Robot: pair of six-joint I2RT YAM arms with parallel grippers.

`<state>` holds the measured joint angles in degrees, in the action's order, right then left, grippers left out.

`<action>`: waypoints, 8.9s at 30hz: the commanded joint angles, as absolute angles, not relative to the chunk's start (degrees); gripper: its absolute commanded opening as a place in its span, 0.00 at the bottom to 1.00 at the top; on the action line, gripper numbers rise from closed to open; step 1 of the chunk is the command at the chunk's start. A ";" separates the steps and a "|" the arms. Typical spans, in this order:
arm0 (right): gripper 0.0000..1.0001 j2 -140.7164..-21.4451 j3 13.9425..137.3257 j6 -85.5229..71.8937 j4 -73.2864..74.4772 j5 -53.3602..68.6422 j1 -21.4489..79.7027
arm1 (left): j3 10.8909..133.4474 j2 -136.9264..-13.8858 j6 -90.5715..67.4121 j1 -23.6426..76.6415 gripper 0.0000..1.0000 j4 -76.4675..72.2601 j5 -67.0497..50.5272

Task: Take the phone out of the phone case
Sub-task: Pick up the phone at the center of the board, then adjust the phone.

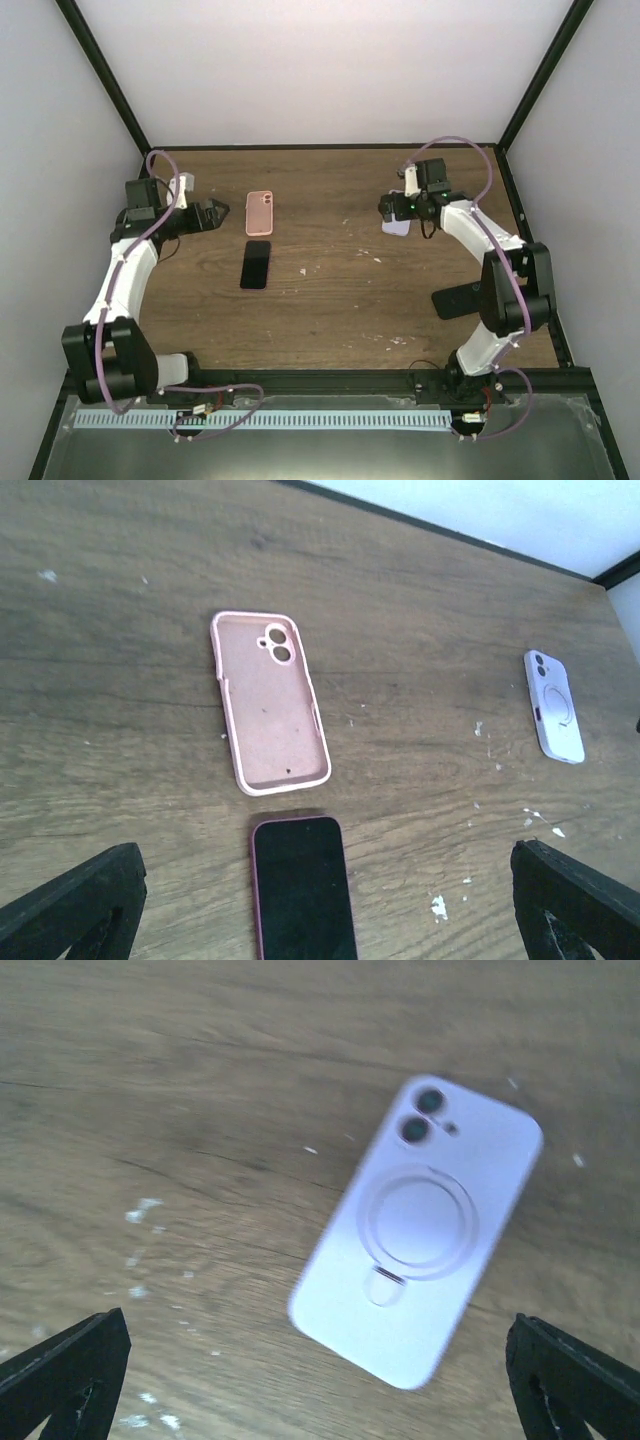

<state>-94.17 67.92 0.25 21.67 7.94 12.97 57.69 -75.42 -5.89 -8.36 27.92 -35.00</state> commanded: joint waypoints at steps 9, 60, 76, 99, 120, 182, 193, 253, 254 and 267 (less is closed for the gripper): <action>1.00 -107.63 76.73 -13.66 27.38 3.36 10.02 | 52.52 -65.67 -4.07 -6.48 1.00 22.25 -25.61; 0.97 -120.96 79.94 -4.23 32.77 -1.80 10.26 | 49.04 -64.25 -6.86 -5.72 1.00 15.95 -23.29; 0.65 -118.92 82.53 -1.32 33.36 1.89 12.12 | 52.38 -66.57 -5.12 -4.03 1.00 17.80 -24.26; 0.60 -96.01 72.78 19.71 24.77 17.24 31.23 | 56.71 -80.92 -12.81 1.39 0.95 20.92 -51.54; 0.62 -93.03 74.17 22.42 21.68 9.78 45.00 | 54.94 -93.17 -26.37 9.84 0.44 10.66 -65.93; 0.60 -107.55 69.31 55.90 -17.33 -33.11 60.34 | 50.96 -91.37 -65.99 0.44 0.00 -5.38 -66.34; 0.23 -110.16 68.42 63.71 -28.93 -36.61 59.77 | 49.47 -90.38 -68.38 0.44 0.00 -7.76 -67.00; 0.01 -92.33 74.79 -48.50 -30.47 60.35 23.28 | 49.40 -77.86 -50.09 16.83 0.73 -38.79 -60.02; 0.01 -92.44 74.53 -49.02 -30.99 60.37 23.49 | 49.40 -78.19 -50.82 17.14 0.71 -39.71 -59.64; 0.01 -93.38 71.85 -53.19 -36.49 59.97 25.45 | 50.00 -81.23 -54.47 18.95 0.34 -46.48 -58.33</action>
<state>-93.49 71.00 -51.66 -30.83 59.64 24.36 48.93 -80.66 -54.00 18.35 -42.00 -58.50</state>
